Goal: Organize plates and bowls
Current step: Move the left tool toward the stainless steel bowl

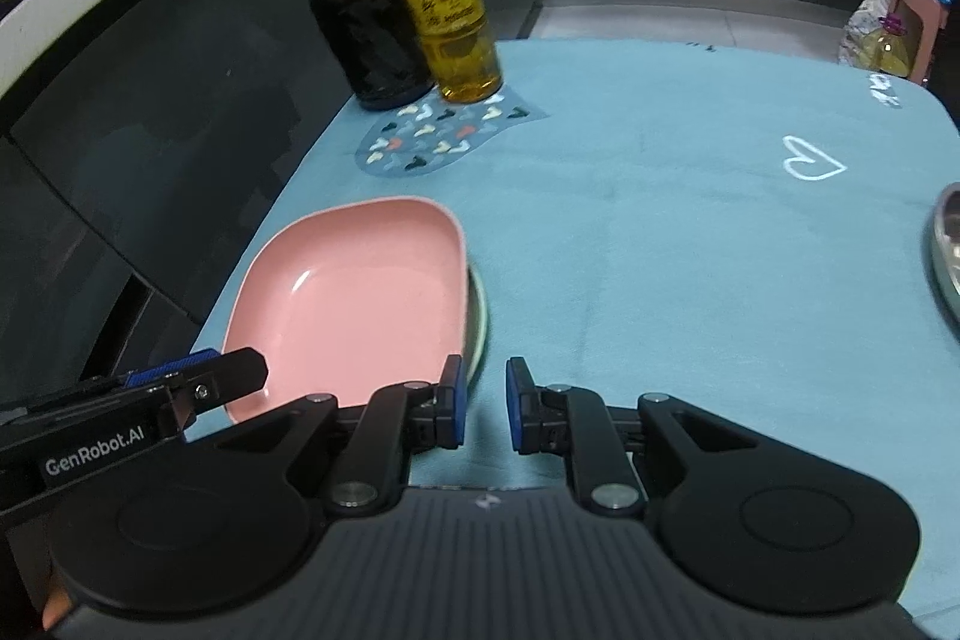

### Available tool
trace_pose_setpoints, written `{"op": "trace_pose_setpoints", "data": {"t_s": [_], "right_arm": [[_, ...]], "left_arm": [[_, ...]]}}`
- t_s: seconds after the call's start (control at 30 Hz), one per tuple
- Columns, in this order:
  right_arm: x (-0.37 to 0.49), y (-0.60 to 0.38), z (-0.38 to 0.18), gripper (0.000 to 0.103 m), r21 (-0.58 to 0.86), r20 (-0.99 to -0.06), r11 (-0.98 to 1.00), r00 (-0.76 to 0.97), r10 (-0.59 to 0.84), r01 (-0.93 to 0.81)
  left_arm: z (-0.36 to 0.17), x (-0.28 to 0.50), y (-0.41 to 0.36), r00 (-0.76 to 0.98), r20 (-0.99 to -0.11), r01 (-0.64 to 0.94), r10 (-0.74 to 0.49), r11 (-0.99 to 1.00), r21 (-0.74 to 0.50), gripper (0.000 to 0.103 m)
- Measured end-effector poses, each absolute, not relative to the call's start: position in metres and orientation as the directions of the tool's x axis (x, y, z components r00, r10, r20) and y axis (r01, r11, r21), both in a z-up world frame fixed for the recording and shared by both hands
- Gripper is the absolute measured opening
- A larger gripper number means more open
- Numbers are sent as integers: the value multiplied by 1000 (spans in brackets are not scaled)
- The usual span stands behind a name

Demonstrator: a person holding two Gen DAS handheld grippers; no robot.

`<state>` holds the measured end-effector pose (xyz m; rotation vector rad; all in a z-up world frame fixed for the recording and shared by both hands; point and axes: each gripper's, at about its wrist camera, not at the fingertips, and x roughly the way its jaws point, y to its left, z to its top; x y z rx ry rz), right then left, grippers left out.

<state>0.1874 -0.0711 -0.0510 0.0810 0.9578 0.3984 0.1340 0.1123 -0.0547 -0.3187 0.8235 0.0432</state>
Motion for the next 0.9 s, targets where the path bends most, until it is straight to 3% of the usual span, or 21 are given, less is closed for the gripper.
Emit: {"op": "trace_pose_setpoints", "data": {"t_s": [0.43,0.9], "right_arm": [[179,-145,-38,10,228,-753,956,588,294,-187],[176,-271,-34,15,259,-708,964,690,150,57]], "left_arm": [[-35,142,35,673,-722,-15,-161,973,-231,31],[-24,172,-84,618,-722,155,-310,949,-275,32]]}}
